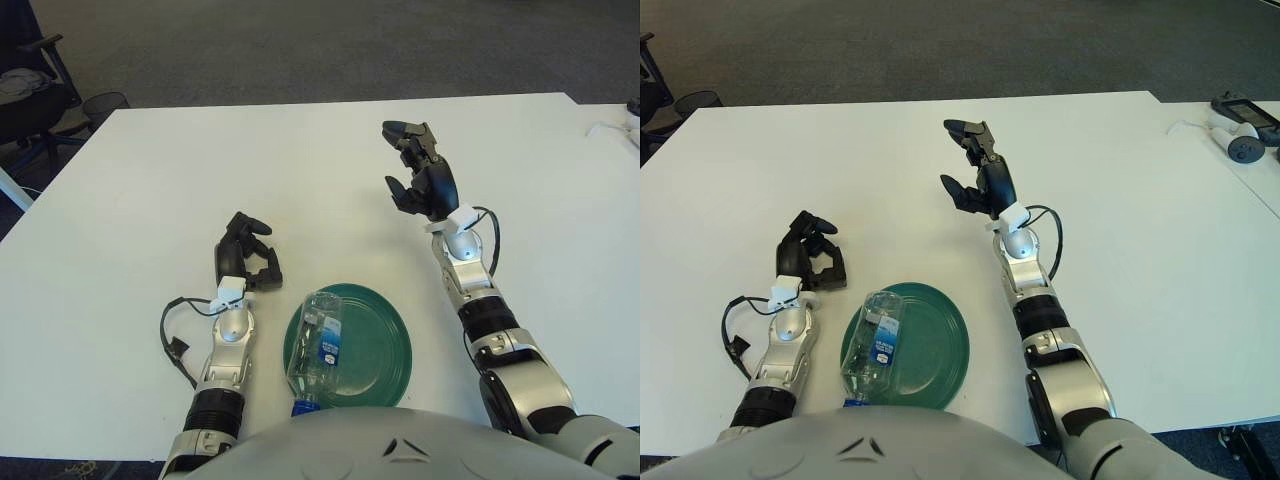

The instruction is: Put the bottle into the plate.

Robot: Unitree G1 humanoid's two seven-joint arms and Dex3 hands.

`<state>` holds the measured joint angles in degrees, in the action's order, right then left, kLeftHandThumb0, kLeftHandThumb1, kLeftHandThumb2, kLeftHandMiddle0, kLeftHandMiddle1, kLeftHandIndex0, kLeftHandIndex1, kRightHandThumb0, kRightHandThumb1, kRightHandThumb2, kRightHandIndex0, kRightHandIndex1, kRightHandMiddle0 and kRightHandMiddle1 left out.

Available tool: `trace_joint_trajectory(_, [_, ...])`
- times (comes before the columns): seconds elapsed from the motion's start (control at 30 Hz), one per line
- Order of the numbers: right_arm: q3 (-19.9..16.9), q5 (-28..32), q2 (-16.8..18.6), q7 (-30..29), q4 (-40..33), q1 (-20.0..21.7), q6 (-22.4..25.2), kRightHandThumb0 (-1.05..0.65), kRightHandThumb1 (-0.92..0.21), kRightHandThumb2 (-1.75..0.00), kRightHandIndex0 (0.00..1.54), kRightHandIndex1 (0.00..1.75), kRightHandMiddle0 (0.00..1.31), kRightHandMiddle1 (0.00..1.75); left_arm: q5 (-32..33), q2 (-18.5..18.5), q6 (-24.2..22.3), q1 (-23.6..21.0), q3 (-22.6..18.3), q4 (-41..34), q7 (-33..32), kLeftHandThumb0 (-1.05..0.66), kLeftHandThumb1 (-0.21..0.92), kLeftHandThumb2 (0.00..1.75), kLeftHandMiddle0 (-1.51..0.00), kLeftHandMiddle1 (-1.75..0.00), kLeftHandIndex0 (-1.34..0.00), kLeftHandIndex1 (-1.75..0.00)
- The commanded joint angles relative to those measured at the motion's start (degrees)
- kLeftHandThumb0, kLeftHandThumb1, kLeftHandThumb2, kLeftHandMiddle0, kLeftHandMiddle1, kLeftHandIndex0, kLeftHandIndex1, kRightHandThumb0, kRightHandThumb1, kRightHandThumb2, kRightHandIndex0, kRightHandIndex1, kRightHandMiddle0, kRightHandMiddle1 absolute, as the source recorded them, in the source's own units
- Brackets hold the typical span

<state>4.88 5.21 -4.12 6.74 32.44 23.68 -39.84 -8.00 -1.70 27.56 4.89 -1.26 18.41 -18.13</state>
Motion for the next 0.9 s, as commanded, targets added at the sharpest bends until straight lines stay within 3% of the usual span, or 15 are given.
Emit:
trace_joint_trajectory(0.0, [-1.6, 1.8, 1.7, 1.5, 3.2, -1.0, -1.8, -0.79, -0.84, -0.41, 0.0, 0.61, 0.0, 1.02, -1.5, 0.2, -0.7, 5.4, 0.0, 4.0, -0.3, 0.0, -0.06, 1.75, -0.88, -1.75, -0.68, -1.75])
trace_joint_trajectory(0.37, [-3.3, 0.1, 7.0, -1.0, 4.6, -9.3, -4.9, -0.66, -0.71, -0.65, 0.0, 0.69, 0.0, 0.96, -0.6, 0.6, -0.8, 5.7, 0.1, 4.0, 1.1, 0.0, -0.06, 1.75, -0.88, -1.75, -0.69, -1.74])
trace_joint_trajectory(0.87, [-6.2, -3.7, 7.9, -7.4, 10.2, -10.1, -4.5, -0.58, -0.68, -0.75, 0.03, 0.75, 0.0, 0.97, -0.6, 0.1, -0.7, 6.4, -0.1, 2.8, 0.9, 0.0, -0.06, 1.75, -0.87, -1.75, -0.68, -1.75])
